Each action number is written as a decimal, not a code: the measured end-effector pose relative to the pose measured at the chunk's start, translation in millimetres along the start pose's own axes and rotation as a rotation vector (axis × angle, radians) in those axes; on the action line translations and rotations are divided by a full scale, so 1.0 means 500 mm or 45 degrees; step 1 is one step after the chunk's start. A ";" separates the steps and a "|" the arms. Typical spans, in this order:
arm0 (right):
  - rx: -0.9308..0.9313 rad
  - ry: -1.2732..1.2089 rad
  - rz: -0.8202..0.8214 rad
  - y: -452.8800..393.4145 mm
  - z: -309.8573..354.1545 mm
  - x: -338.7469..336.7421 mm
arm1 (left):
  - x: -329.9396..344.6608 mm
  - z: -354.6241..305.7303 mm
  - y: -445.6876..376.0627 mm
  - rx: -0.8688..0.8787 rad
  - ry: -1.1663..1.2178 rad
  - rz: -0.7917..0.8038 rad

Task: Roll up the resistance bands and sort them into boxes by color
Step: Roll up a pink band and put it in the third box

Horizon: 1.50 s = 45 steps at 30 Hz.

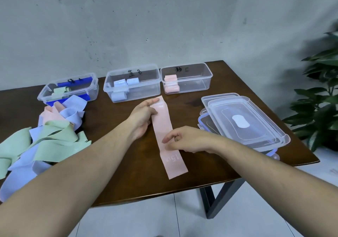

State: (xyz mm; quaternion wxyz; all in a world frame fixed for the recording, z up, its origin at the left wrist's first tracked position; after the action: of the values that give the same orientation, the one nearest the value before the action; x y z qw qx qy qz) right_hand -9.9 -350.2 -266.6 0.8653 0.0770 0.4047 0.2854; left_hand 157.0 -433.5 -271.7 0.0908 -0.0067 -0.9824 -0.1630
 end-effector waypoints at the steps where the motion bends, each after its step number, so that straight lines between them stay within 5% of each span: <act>1: -0.019 0.066 -0.034 -0.001 -0.003 0.001 | 0.000 0.000 -0.005 0.017 -0.093 -0.016; 8: -0.110 0.566 -0.196 0.008 -0.022 0.013 | -0.012 0.014 -0.023 0.239 -0.862 -0.104; 19: -0.328 0.616 -0.476 0.065 -0.062 0.065 | -0.057 0.114 0.112 0.670 -1.091 0.039; 23: -0.443 0.499 -0.494 0.089 -0.088 0.073 | -0.052 0.140 0.203 0.776 -1.072 0.230; 30: -0.719 0.691 -0.648 0.110 -0.119 0.093 | -0.061 0.169 0.268 1.024 -1.488 0.410; 45: -0.761 0.604 -0.741 0.099 -0.116 0.111 | -0.073 0.180 0.284 1.303 -1.446 0.331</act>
State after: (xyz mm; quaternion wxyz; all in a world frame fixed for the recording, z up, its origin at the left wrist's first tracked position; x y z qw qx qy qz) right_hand -45.9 -284.2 -323.5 0.7774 -0.3590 0.4958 0.1449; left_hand 183.2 -269.5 -316.7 -0.4166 -0.1617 -0.8226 0.3516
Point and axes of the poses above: each hand's wrist, its own y-axis away from the middle knuckle, its own x-axis out of the palm, z = x × y, the point moved 1 cm from there along -y, towards the middle knuckle, and after that the axes turned 10 degrees about y, right-handed, at the moved point
